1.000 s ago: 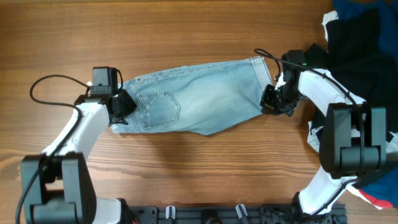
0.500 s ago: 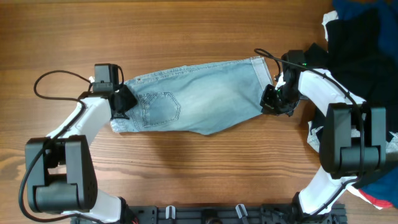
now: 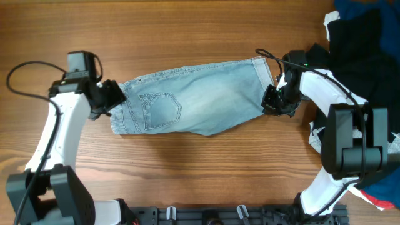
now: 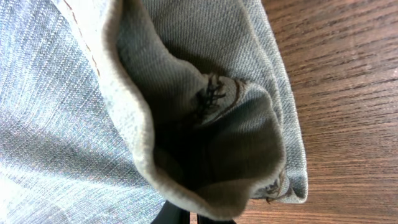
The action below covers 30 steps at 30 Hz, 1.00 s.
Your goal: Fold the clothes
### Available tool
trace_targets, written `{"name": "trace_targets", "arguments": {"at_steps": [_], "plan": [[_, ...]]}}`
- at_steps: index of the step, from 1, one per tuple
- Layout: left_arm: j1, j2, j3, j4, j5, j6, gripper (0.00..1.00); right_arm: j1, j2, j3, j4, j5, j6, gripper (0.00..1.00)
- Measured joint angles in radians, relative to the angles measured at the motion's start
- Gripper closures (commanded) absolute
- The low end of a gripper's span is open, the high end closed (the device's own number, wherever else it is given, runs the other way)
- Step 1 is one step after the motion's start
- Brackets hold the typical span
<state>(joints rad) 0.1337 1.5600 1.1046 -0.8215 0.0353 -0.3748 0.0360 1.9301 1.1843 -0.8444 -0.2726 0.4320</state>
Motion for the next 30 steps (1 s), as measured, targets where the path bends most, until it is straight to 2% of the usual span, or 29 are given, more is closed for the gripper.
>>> {"name": "trace_targets", "arguments": {"at_steps": [1, 3, 10, 17, 19, 23, 25, 27, 30], "plan": [[0.016, -0.003, 0.000, -0.008, 0.000, 0.002, 0.16, 0.000, 0.000, 0.000, 0.000, 0.000, 0.000, 0.96], [0.045, 0.003, -0.008, -0.003, 0.000, -0.002, 0.14, 0.000, 0.000, 0.000, 0.000, 0.000, 0.000, 0.96], [0.135, 0.116, -0.062, 0.082, 0.083, 0.032, 0.14, 0.000, 0.000, 0.000, 0.000, 0.000, 0.000, 0.96], [0.169, 0.246, -0.061, 0.147, 0.266, 0.124, 0.18, 0.000, 0.000, 0.000, 0.000, 0.000, 0.000, 0.96], [0.169, 0.257, -0.058, 0.153, 0.322, 0.148, 0.21, 0.000, 0.000, 0.000, 0.001, 0.000, 0.000, 0.96], [0.165, 0.282, -0.048, 0.155, 0.410, 0.178, 0.34, 0.000, 0.000, 0.000, 0.001, 0.000, 0.000, 0.96], [0.159, 0.294, -0.045, 0.157, 0.436, 0.188, 0.45, 0.000, 0.000, 0.000, 0.001, 0.000, 0.000, 0.96], [0.155, 0.303, -0.044, 0.163, 0.449, 0.204, 0.52, 0.000, 0.000, 0.000, 0.001, 0.000, 0.000, 0.96], [0.151, 0.312, -0.045, 0.173, 0.462, 0.214, 0.53, 0.000, 0.000, 0.000, 0.001, 0.000, 0.000, 0.96]]}}
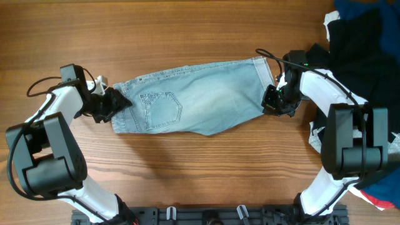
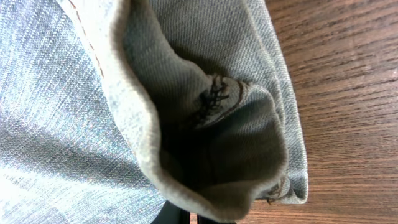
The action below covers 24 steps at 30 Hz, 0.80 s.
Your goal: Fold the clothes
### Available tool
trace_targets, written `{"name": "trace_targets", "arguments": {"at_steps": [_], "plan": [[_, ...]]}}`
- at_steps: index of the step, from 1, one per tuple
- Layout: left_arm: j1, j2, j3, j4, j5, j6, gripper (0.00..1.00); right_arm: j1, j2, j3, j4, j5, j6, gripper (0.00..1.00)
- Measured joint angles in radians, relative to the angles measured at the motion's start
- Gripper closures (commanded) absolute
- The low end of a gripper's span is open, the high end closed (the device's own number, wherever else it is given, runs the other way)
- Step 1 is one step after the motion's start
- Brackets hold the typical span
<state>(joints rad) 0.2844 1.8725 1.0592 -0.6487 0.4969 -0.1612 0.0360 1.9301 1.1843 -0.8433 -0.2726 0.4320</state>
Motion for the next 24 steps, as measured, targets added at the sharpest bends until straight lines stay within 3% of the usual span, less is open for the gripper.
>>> {"name": "trace_targets", "arguments": {"at_steps": [5, 6, 7, 10, 11, 21, 24], "plan": [[-0.002, 0.002, -0.001, 0.013, 0.003, 0.004, 0.54, 0.000, 0.000, 0.000, 0.000, 0.000, 0.000, 0.96], [-0.003, 0.002, -0.001, 0.015, 0.004, 0.006, 0.58, 0.000, 0.000, 0.000, 0.000, 0.000, 0.000, 0.96], [-0.006, 0.002, -0.002, 0.018, 0.003, 0.012, 0.70, 0.000, 0.000, 0.000, 0.000, 0.000, 0.000, 0.96], [-0.019, 0.006, -0.002, 0.029, -0.003, 0.031, 0.92, 0.000, 0.000, 0.000, 0.000, 0.000, 0.000, 0.96], [-0.025, 0.011, -0.003, 0.032, -0.004, 0.036, 0.96, 0.000, 0.000, 0.000, 0.000, 0.000, 0.000, 0.96], [-0.003, 0.009, 0.004, 0.011, -0.013, 0.021, 0.96, -0.002, 0.000, 0.003, -0.006, 0.000, -0.019, 0.95], [0.040, 0.007, 0.020, -0.039, -0.021, 0.000, 0.96, -0.003, -0.002, 0.011, -0.017, -0.007, -0.026, 0.88]]}}
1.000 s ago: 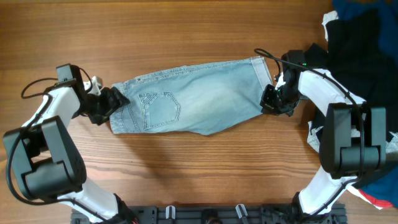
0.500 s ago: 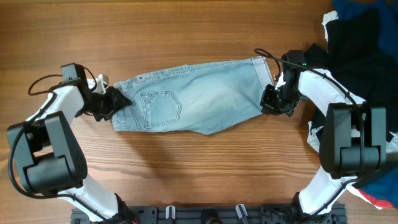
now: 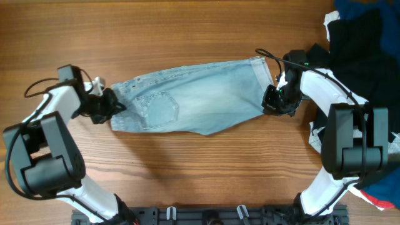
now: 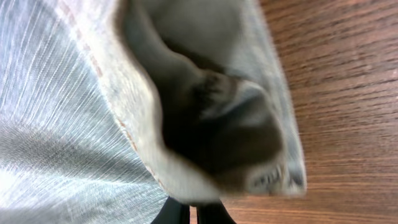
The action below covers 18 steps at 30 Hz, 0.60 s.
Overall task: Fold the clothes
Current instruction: 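Drag the left end left and the right end toward center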
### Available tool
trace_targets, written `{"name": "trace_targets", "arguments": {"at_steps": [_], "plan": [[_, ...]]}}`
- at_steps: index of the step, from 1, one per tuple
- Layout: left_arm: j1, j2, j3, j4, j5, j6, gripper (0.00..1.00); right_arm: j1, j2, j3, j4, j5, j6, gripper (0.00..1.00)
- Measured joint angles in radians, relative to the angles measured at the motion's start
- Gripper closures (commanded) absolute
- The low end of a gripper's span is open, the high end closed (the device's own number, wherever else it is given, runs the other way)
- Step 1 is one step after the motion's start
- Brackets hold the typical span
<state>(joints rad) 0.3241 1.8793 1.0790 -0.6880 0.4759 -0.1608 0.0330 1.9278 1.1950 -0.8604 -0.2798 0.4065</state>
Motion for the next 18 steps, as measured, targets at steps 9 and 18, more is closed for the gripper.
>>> {"name": "trace_targets", "arguments": {"at_steps": [9, 18], "plan": [[0.083, -0.035, 0.098, -0.043, -0.091, -0.005, 0.96, -0.018, -0.130, 0.012, 0.006, 0.027, -0.027, 0.74], [0.082, -0.041, 0.137, -0.110, -0.100, -0.005, 0.96, -0.009, -0.167, 0.019, 0.184, -0.010, -0.082, 0.94]]}}
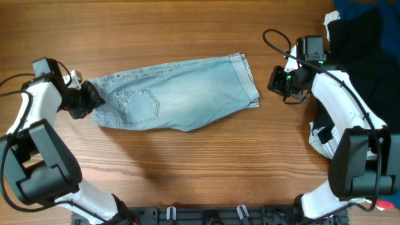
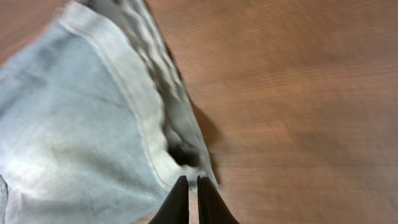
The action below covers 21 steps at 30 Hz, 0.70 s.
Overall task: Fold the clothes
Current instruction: 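Drag the left end left and the right end toward center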
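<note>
Light blue denim shorts [image 1: 175, 94] lie flat across the wooden table, with the back pocket facing up near the left end. My left gripper [image 1: 86, 100] is at the waistband's left edge, shut on the cloth. My right gripper [image 1: 275, 81] is on bare wood just right of the leg hem, clear of it. In the right wrist view the shorts [image 2: 81, 124] fill the left side. Their rumpled hem [image 2: 180, 152] lies just beyond my right gripper [image 2: 193, 186], which is shut with nothing in it.
A heap of dark clothes [image 1: 362, 50] fills the right edge, with a blue garment [image 1: 359, 9] at the top corner and white cloth [image 1: 325, 134] below it. Bare table [image 1: 187, 175] lies in front of the shorts.
The shorts have shifted left along with my left gripper. My right gripper has let go of the leg hem and now sits up and to the right of it, shut and empty.
At first my left gripper was at the waist end and my right was shut on the leg hem. The left arm then changed its pose at the waistband. The shorts then began to shift left. Now they lie further left and the hem is free.
</note>
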### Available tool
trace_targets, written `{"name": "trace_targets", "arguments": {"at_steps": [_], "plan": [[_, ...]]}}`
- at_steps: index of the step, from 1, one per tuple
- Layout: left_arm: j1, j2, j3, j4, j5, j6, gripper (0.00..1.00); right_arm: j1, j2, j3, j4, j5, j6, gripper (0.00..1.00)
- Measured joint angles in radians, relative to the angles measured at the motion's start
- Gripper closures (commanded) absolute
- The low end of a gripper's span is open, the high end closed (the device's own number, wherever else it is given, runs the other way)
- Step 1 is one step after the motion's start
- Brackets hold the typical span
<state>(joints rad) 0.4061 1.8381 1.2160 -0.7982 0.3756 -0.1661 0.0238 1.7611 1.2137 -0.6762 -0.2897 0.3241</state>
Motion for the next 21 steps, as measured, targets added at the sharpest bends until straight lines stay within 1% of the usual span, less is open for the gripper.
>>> {"name": "trace_targets", "arguments": {"at_steps": [6, 9, 18, 21], "plan": [[-0.002, -0.031, 0.126, -0.069, 0.042, 0.000, 0.96, 0.054, 0.039, 0.001, 0.114, -0.019, -0.048, 0.94], [-0.012, -0.066, 0.176, -0.074, 0.046, 0.000, 0.96, 0.085, 0.100, 0.001, 0.159, -0.033, -0.063, 0.94], [-0.058, -0.079, 0.180, -0.081, 0.045, 0.000, 0.96, 0.154, 0.220, 0.001, 0.183, -0.076, -0.085, 0.94], [-0.066, -0.079, 0.180, -0.081, 0.045, 0.000, 0.96, 0.170, 0.227, 0.002, 0.189, -0.082, -0.092, 0.94]]}}
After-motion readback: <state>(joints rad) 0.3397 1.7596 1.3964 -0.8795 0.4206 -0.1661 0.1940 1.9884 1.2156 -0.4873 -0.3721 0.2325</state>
